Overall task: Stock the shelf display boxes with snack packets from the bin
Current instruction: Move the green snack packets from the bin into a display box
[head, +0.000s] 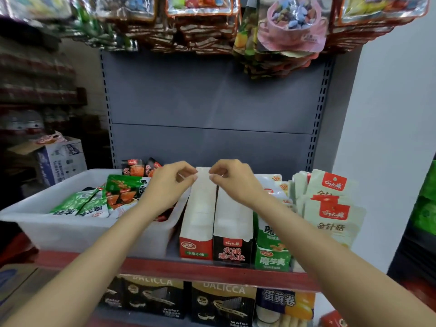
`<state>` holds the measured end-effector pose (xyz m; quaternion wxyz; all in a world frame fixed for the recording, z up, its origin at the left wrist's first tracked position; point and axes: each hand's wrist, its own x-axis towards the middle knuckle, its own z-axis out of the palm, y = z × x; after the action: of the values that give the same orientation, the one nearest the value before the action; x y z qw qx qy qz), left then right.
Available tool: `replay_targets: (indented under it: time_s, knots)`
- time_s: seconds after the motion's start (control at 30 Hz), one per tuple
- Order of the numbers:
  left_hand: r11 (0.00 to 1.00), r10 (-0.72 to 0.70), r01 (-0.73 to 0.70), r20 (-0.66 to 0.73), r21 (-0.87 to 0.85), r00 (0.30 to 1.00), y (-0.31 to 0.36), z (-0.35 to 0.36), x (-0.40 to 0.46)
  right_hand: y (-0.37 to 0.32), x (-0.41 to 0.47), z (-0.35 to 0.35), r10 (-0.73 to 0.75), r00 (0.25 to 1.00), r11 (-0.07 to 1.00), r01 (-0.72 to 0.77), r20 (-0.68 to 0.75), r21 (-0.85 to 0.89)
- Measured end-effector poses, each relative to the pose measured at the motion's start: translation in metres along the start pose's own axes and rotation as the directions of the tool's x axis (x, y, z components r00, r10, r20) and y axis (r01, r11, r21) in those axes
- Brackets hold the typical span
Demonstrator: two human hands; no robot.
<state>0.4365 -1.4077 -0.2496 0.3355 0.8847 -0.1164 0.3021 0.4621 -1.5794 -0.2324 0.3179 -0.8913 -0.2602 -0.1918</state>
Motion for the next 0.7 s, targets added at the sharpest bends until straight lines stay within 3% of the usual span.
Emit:
replay_targets:
  time_s: [0.13,0.27,0.47,0.57,0.7]
  knots:
    - [0.976,-0.200,0.205,-0.064,0.068,0.978,-0.060,-0.035,-0.006,-0.027,0.027,0.061,0.060,0.985,0.995,-0.073,0.160,0.074]
    - [0.918,-0.377,0.376,-0.016,0.123,0.926,-0.128,-0.061,0.002,-0.044,0.061,0.108,0.132,0.950,0.983,-0.163,0.284,0.089]
    - [0.895,-0.382,0.317,0.170,0.314,0.909,-0.177,-0.064,0.036,-0.040,0.117,0.160,0.104,0.914,0.993,-0.114,0.391,0.004]
    - [0.883,-0.380,0.264,0.262,0.388,0.887,-0.192,-0.057,0.053,-0.034,0.138,0.179,0.091,0.898,0.990,-0.128,0.430,0.059]
    - [0.811,-0.413,0.213,0.276,0.545,0.868,-0.209,-0.051,0.063,-0.023,0.159,0.199,0.087,0.894,0.996,-0.077,0.440,-0.042]
